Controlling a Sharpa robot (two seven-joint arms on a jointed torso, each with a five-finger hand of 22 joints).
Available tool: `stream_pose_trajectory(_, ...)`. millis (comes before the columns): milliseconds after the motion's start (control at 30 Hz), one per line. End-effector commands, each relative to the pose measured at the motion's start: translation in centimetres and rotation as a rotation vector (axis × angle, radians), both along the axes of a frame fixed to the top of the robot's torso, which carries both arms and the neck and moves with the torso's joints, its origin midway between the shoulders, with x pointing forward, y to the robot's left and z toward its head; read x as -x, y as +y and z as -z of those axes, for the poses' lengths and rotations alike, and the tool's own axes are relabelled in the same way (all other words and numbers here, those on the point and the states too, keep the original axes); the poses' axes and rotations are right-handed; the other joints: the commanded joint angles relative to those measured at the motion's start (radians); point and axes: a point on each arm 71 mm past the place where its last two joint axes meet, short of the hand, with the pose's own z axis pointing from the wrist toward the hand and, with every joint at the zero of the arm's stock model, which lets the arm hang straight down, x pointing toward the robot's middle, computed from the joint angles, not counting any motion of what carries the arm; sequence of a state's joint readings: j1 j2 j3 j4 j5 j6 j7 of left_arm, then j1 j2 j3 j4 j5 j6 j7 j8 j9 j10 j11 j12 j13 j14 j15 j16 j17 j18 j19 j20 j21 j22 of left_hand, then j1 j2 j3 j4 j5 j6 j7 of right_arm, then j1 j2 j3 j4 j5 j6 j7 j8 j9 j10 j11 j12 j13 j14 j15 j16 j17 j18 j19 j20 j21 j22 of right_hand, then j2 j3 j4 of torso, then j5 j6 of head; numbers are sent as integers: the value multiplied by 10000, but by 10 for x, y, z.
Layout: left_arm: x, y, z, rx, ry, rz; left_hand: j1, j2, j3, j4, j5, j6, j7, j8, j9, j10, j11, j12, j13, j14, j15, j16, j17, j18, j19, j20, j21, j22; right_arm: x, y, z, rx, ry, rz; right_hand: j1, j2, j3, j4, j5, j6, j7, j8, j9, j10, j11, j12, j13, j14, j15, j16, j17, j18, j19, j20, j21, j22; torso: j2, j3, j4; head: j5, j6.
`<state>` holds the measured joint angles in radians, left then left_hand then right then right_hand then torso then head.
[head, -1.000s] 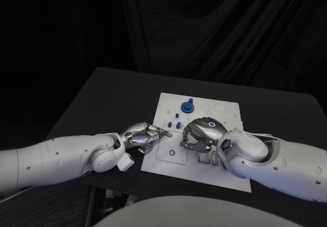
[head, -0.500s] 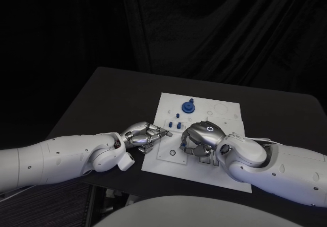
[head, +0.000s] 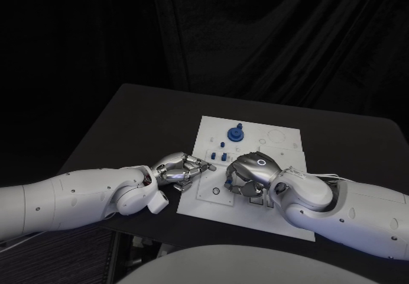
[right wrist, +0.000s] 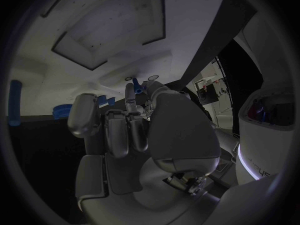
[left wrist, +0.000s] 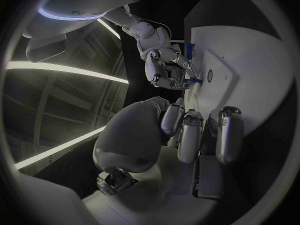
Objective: Assemble the parts on the task board
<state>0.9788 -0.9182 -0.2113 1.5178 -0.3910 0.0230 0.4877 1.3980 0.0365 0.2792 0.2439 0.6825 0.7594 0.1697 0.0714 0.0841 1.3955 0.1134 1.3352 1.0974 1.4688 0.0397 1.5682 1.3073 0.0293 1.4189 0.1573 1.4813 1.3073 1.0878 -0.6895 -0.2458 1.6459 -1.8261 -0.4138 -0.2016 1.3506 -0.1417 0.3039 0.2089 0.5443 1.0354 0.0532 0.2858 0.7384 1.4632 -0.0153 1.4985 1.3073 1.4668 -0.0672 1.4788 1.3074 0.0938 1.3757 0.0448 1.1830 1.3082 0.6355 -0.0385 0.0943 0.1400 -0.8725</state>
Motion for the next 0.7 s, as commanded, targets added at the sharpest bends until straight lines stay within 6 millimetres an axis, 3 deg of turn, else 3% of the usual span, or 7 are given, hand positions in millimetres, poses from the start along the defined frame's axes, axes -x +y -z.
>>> stream_pose_trajectory(33, 1, -2, -1, 181, -41, 85, 55, 24, -4, -18, -29, 49, 55, 57, 12, 1753, -226, 2355, 4734, 1020, 71, 26, 2635, 83, -33, 3, -65, 2080, 2, 0, 1, 157, -308, -105, 187, 53, 397, -479, -25, -40, -58, 30, 5, -41, -13, -66, 1620, 247, -15, -49, 934, -78, -73, -15, -43, 1488, 0, -1, -1, -4, -2)
stream_pose_trajectory(700, 1, -3, 2, 164, 79, 164, 22, 52, -13, 22, -39, 94, 67, 93, 28, 1753, -212, 2355, 4734, 1020, 84, 26, 2635, 89, -61, 12, -84, 2072, 4, -4, -2, 216, -528, -23, 213, 52, 391, -504, -58, -45, -54, 28, 25, -69, -9, -87, 1597, 238, -10, -60, 919, -75, -85, -10, -59, 1483, 0, -1, 0, 39, -2)
